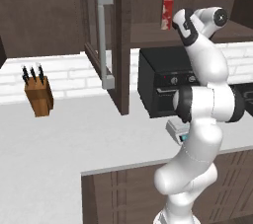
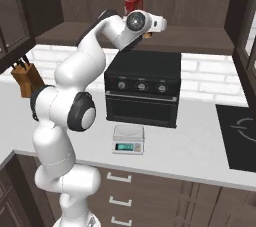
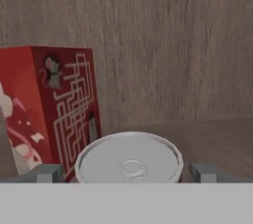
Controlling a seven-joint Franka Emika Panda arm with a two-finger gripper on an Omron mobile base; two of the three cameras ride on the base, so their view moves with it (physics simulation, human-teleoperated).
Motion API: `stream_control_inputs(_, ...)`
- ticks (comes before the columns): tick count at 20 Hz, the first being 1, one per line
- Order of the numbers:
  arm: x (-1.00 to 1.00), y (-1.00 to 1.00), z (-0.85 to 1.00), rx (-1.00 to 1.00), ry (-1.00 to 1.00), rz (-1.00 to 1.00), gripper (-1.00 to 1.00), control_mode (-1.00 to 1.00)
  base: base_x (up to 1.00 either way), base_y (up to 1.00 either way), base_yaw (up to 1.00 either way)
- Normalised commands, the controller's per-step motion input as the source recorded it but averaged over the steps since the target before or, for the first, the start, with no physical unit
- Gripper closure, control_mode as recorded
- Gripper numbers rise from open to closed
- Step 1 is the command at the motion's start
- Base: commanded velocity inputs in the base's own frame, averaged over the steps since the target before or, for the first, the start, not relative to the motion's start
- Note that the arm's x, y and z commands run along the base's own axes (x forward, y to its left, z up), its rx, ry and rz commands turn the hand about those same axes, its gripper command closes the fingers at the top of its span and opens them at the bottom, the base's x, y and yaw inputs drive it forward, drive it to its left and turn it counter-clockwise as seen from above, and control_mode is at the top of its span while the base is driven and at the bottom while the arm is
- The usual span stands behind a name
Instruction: Pick the canned food and place it on the digital scale for weighing, and close the cabinet.
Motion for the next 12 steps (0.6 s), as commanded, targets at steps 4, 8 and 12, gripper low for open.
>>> stream_control_inputs(4, 0.25, -0.02, -0.17, 0.00, 0.00, 0.00, 1.00, -1.00, 0.00, 0.00, 0.00)
stream_control_inputs(8, 0.06, -0.03, -0.12, 0.00, 0.00, 0.00, 1.00, -1.00, 0.00, 0.00, 0.00)
stream_control_inputs(12, -0.14, -0.25, -0.02, 0.00, 0.00, 0.02, 1.00, -1.00, 0.00, 0.00, 0.00)
